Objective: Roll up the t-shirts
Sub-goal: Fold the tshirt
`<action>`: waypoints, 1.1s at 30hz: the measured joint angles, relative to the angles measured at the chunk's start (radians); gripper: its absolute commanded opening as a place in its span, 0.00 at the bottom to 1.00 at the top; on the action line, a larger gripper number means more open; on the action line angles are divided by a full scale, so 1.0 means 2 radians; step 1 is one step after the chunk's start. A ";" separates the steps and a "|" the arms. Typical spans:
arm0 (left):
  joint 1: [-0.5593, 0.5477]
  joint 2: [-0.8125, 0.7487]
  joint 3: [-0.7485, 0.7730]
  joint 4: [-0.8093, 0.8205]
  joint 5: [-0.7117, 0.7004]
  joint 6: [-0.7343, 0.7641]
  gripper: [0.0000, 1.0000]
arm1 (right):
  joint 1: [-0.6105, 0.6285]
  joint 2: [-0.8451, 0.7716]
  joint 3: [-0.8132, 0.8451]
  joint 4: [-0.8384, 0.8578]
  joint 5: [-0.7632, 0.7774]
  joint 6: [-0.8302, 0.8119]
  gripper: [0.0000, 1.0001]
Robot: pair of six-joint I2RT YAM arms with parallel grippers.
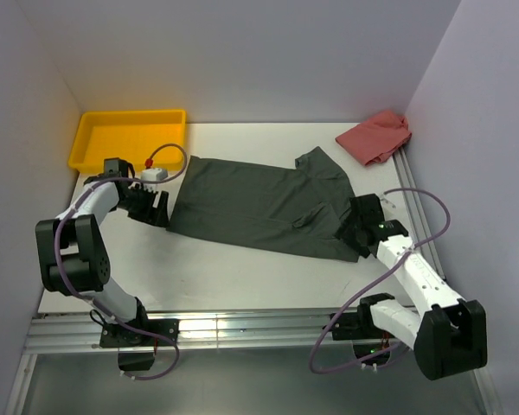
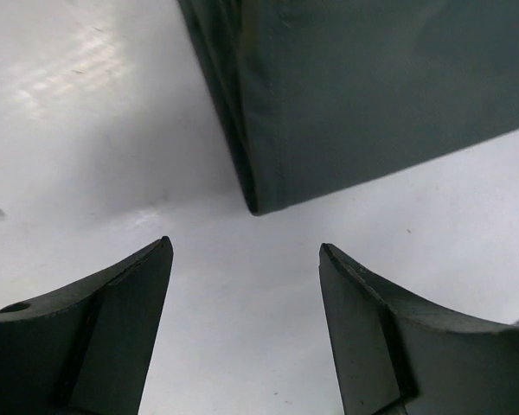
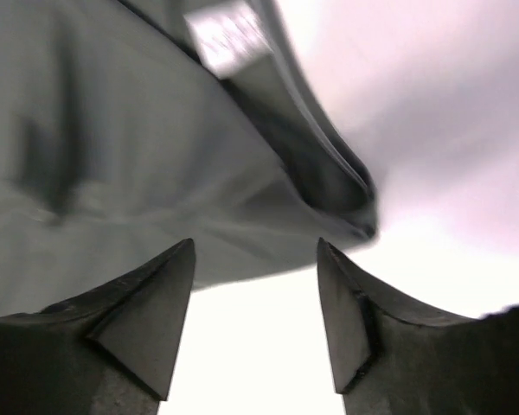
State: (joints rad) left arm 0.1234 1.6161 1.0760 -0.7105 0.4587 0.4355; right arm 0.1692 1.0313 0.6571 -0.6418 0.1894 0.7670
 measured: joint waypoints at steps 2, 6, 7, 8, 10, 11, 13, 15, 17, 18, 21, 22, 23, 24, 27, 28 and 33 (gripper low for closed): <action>0.000 0.005 -0.007 -0.002 0.010 0.001 0.75 | 0.000 -0.009 -0.022 -0.009 -0.005 0.007 0.68; 0.000 0.020 -0.008 0.002 0.028 -0.002 0.75 | -0.007 -0.026 -0.055 -0.015 -0.015 0.023 0.70; 0.000 0.025 -0.008 0.004 0.032 -0.003 0.75 | -0.010 -0.026 -0.060 -0.015 -0.017 0.026 0.70; 0.000 0.030 -0.008 0.006 0.035 -0.004 0.74 | -0.014 -0.026 -0.064 -0.014 -0.021 0.027 0.70; 0.000 0.041 -0.008 0.011 0.042 -0.006 0.74 | -0.023 -0.022 -0.072 -0.004 -0.027 0.031 0.70; 0.000 0.047 -0.008 0.013 0.045 -0.006 0.73 | -0.028 -0.018 -0.077 0.002 -0.031 0.033 0.70; 0.000 0.058 -0.008 0.016 0.049 -0.008 0.73 | -0.038 -0.005 -0.083 0.012 -0.037 0.037 0.70; 0.000 0.064 -0.008 0.019 0.052 -0.011 0.73 | -0.046 0.011 -0.087 0.022 -0.042 0.040 0.70; 0.000 0.066 -0.008 0.021 0.056 -0.015 0.72 | -0.051 0.021 -0.087 0.029 -0.044 0.042 0.70; 0.000 0.067 -0.008 0.023 0.058 -0.017 0.72 | -0.054 0.024 -0.087 0.033 -0.045 0.043 0.70; 0.000 0.071 -0.007 0.026 0.065 -0.020 0.70 | -0.061 0.031 -0.085 0.045 -0.047 0.045 0.70; 0.000 0.072 -0.006 0.027 0.066 -0.020 0.70 | -0.063 0.033 -0.085 0.049 -0.047 0.045 0.69; 0.000 0.075 -0.005 0.028 0.068 -0.022 0.69 | -0.065 0.035 -0.084 0.054 -0.047 0.045 0.68; 0.000 0.076 -0.003 0.029 0.069 -0.024 0.68 | -0.067 0.036 -0.084 0.058 -0.048 0.045 0.67; 0.000 0.085 0.005 0.029 0.075 -0.031 0.65 | -0.069 0.038 -0.086 0.070 -0.050 0.046 0.58; -0.001 0.089 0.008 0.029 0.076 -0.032 0.64 | -0.070 0.038 -0.087 0.073 -0.051 0.047 0.57; -0.006 0.096 0.012 0.031 0.077 -0.034 0.51 | -0.070 0.038 -0.090 0.079 -0.053 0.048 0.48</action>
State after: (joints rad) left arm 0.1120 1.8080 1.1000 -0.6491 0.6136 0.3676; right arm 0.0296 1.1069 0.4774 -0.4839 0.0837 0.8627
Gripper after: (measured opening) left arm 0.571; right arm 0.520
